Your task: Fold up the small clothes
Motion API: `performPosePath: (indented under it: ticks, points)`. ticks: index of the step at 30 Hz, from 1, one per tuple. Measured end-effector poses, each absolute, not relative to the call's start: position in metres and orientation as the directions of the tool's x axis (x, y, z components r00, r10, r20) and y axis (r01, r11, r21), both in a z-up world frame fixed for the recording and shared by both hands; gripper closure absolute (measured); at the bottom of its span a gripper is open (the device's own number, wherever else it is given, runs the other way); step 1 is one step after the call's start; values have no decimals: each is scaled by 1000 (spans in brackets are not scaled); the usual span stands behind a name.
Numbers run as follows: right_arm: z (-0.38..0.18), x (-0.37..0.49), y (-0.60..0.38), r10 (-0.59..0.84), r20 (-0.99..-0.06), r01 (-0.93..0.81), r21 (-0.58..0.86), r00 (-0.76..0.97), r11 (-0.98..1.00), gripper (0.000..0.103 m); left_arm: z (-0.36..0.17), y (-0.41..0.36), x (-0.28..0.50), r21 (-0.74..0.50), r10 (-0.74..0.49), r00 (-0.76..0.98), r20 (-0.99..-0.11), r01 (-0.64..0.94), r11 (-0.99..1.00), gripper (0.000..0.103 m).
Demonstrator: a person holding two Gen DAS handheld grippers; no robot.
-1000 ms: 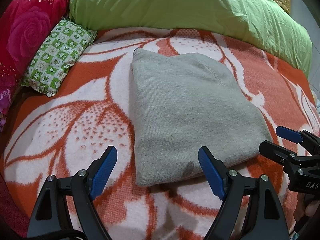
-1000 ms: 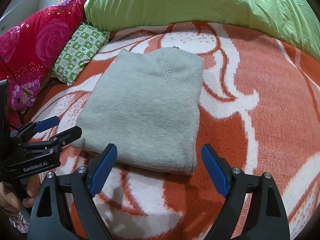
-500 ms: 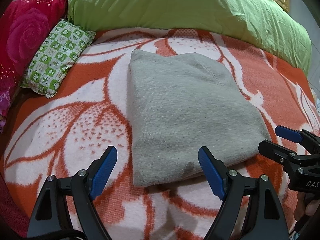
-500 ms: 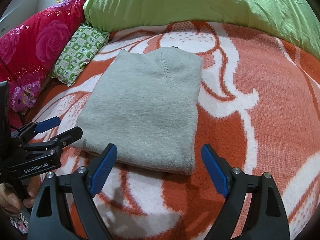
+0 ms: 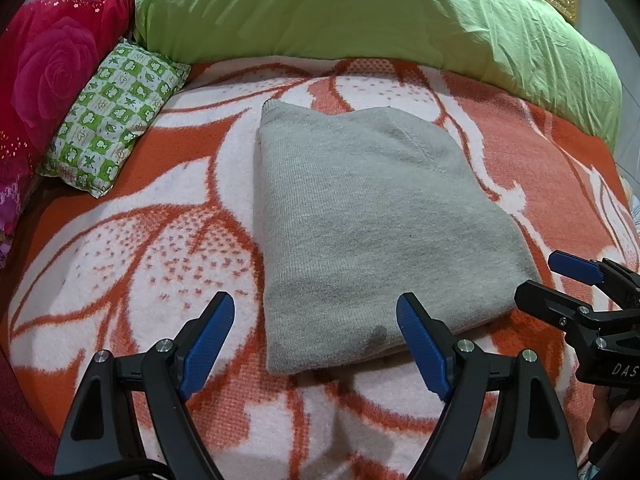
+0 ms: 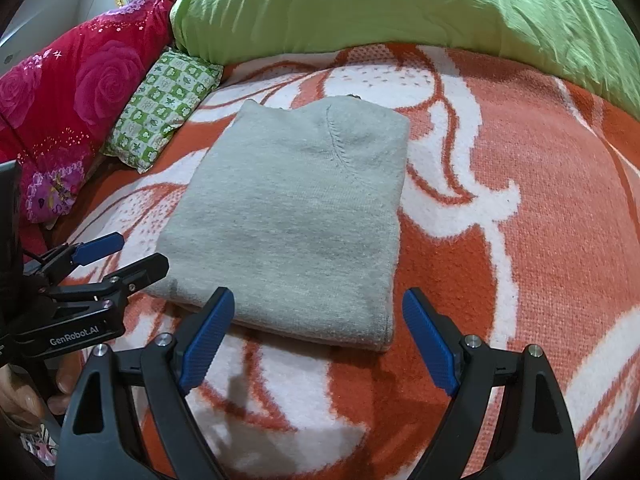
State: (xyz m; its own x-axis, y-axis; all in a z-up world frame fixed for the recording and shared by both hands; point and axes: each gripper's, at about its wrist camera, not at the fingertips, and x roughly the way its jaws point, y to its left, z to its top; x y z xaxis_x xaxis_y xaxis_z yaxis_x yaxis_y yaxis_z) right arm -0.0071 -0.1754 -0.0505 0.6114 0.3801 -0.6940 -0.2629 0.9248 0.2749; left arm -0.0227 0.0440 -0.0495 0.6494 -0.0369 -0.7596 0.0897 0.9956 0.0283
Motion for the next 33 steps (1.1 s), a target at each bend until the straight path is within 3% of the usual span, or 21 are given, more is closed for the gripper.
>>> performPosePath:
  ticks: [33]
  points:
    - [-48,-5,-176,387,-686,-266,282,616,922,17,-47,47,-20,25,-40,653,-756,90,996,19]
